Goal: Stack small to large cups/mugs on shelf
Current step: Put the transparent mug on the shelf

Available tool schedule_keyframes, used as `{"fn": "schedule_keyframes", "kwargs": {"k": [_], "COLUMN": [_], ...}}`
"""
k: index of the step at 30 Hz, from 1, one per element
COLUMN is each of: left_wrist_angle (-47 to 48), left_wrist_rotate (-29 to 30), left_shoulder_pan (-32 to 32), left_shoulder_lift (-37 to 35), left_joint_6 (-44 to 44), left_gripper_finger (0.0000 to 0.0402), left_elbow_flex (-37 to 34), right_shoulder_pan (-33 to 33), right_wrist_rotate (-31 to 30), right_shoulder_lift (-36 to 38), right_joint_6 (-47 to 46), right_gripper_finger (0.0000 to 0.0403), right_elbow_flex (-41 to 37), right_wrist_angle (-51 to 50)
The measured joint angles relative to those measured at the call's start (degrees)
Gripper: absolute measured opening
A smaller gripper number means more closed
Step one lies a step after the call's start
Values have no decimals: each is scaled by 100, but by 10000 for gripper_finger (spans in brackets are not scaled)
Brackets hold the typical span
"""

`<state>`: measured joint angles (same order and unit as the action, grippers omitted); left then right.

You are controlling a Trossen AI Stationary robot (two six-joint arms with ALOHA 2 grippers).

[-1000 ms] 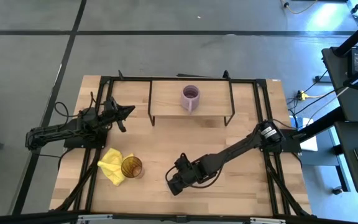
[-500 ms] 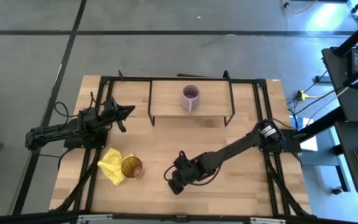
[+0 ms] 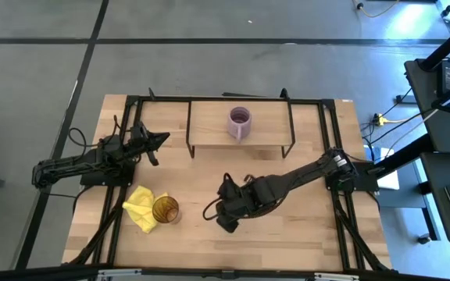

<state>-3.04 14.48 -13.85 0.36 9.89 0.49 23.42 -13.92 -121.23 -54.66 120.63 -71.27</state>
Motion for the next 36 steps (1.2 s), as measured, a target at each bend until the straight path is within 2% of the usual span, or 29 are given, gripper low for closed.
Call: {"fn": "schedule_keyframes", "kwargs": {"k": [4,7,13,21,27,36], "left_wrist_angle": [-1,1,0,1,1,1], "left_wrist_rotate": [0,-1,0,0,0,0], "left_shoulder_pan": [0,-1,0,0,-2,-2], "left_shoulder_lift": [0,0,0,0,0,0], "left_joint_6": [0,0,0,0,0,0], "left_gripper_finger": [0,0,0,0,0,0], "left_elbow_flex": [0,0,0,0,0,0], "right_shoulder_pan": [8,22,33,15,-192,-228], "right_wrist_rotate": [-198,109,1127,1062,1531,1361], "right_shoulder_lift": [11,11,8,-7,-9,-7], "right_joint_6": [668,1277,2364,3653,3561,3307], "right_gripper_finger": [8,10,11,12,13,13], "right_elbow_flex": [651,801,459,-43,-528,-1168], "right_wrist_angle": [-736,-976,-848,-308,221,1074]}}
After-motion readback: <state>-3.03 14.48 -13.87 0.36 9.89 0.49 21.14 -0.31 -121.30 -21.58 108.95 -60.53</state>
